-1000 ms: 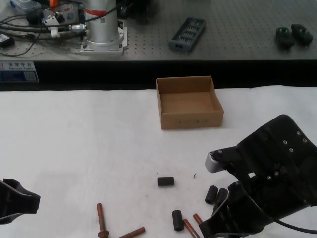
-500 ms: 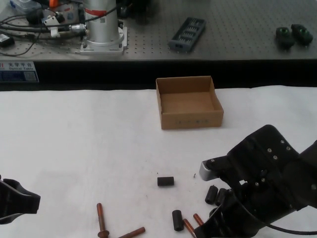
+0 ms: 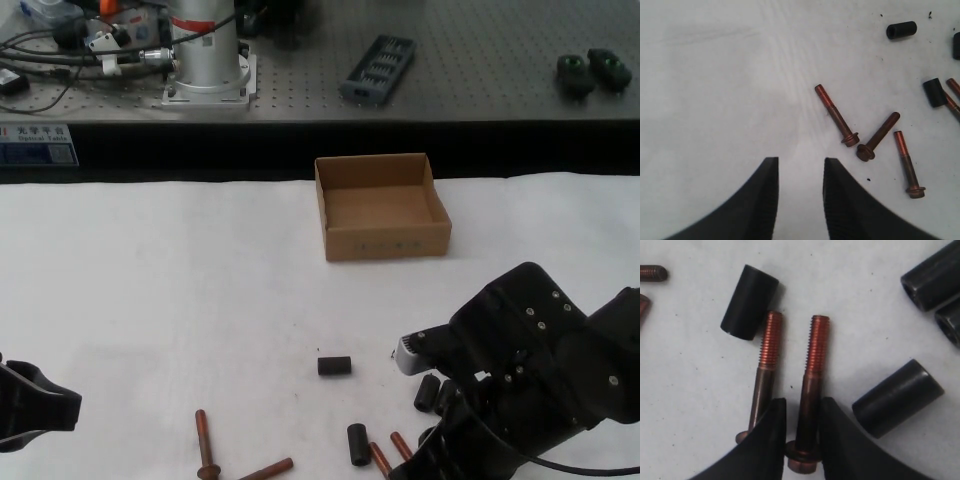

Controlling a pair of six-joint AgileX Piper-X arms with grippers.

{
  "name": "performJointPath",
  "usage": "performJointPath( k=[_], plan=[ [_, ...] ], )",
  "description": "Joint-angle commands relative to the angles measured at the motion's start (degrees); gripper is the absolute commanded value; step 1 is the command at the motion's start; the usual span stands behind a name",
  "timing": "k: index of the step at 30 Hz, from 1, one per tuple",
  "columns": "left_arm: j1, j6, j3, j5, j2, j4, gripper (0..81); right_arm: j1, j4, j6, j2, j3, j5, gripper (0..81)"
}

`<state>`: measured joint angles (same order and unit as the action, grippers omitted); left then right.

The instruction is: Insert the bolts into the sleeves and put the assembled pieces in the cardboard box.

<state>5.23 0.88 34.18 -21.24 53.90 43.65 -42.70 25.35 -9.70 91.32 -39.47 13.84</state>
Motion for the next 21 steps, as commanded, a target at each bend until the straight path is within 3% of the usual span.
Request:
performJointPath(
  k=[1,9,21],
  plan=[
    [0.1,-0.9,0.3,-0.5,0.2,0.0,23.1,-0.1,2.2,1.7,0.6,-0.2,-1.4,17.5],
    [0.1,-0.9,0.3,-0.5,0.2,0.0,23.1,-0.1,11.9,7.5,0.6,-0.2,-9.0,9.3],
    [0.1,-0.9,0.3,-0.5,0.2,0.0,23.1,-0.1,22.4,16.7,0.5,-0.2,-18.9,13.9]
  ],
)
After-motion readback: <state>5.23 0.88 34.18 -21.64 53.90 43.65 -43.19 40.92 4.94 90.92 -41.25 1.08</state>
